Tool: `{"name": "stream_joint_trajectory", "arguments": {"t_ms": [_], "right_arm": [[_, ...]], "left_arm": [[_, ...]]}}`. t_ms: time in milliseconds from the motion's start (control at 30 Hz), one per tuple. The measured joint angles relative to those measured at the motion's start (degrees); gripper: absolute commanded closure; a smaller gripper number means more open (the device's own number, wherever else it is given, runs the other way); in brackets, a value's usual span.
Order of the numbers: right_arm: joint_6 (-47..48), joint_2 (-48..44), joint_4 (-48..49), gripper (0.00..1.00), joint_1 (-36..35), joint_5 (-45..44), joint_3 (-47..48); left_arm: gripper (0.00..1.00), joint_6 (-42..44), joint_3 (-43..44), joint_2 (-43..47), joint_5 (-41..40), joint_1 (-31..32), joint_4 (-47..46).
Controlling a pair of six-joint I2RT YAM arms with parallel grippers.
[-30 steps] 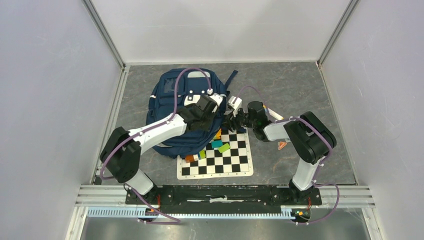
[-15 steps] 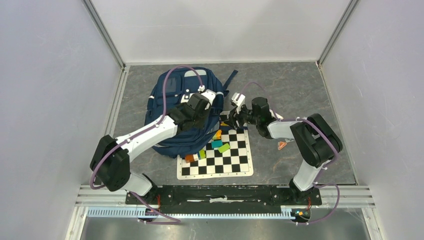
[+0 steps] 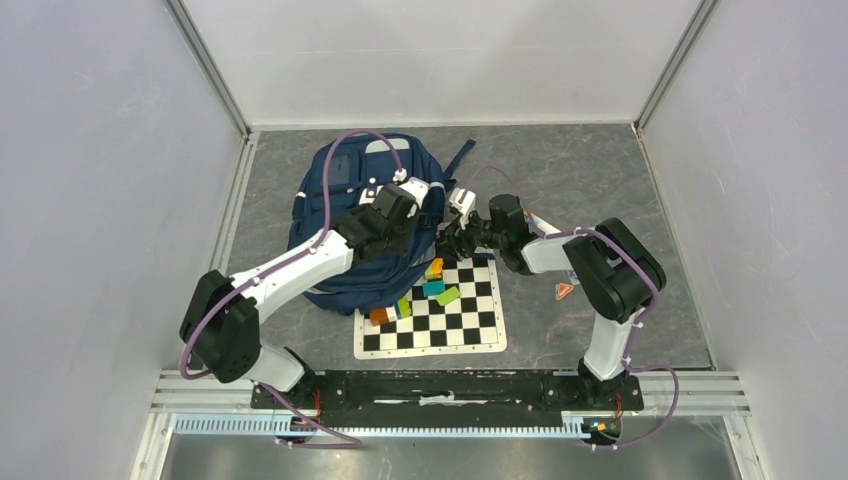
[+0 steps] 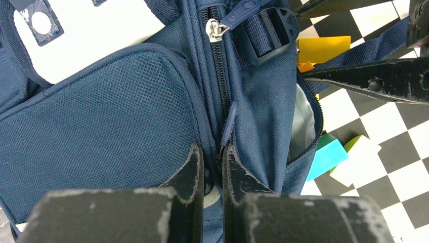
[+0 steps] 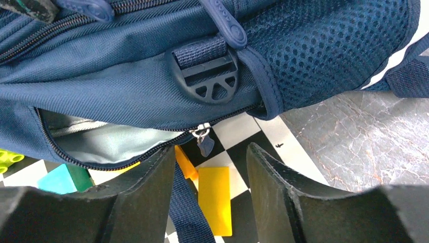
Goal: Pack the student bag
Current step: Zip the student bag at the center of the board.
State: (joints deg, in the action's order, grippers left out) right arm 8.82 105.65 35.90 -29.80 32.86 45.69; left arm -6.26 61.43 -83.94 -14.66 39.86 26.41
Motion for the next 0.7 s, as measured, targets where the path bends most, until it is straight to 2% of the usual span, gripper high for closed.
{"name": "stream_joint_trajectory", "arguments": {"t_ms": [533,600,700], "right_arm": [[1.5,3.2,0.0,0.48,-1.0,-2.7,3.3],[1.7,4.1,0.0,0.51,-1.4,-2.9,4.1],[1.9,5.0,0.0,0.61,-1.9,-2.9,5.1]], "left_arm": [[0.98,0.0,0.0,0.0,0.3,-0.4,-0.2],[0.98,0.0,0.0,0.0,0.4,-0.5,-0.2],[0.98,0.0,-0.2,0.0,1.0,-0.7,-0.4]]}}
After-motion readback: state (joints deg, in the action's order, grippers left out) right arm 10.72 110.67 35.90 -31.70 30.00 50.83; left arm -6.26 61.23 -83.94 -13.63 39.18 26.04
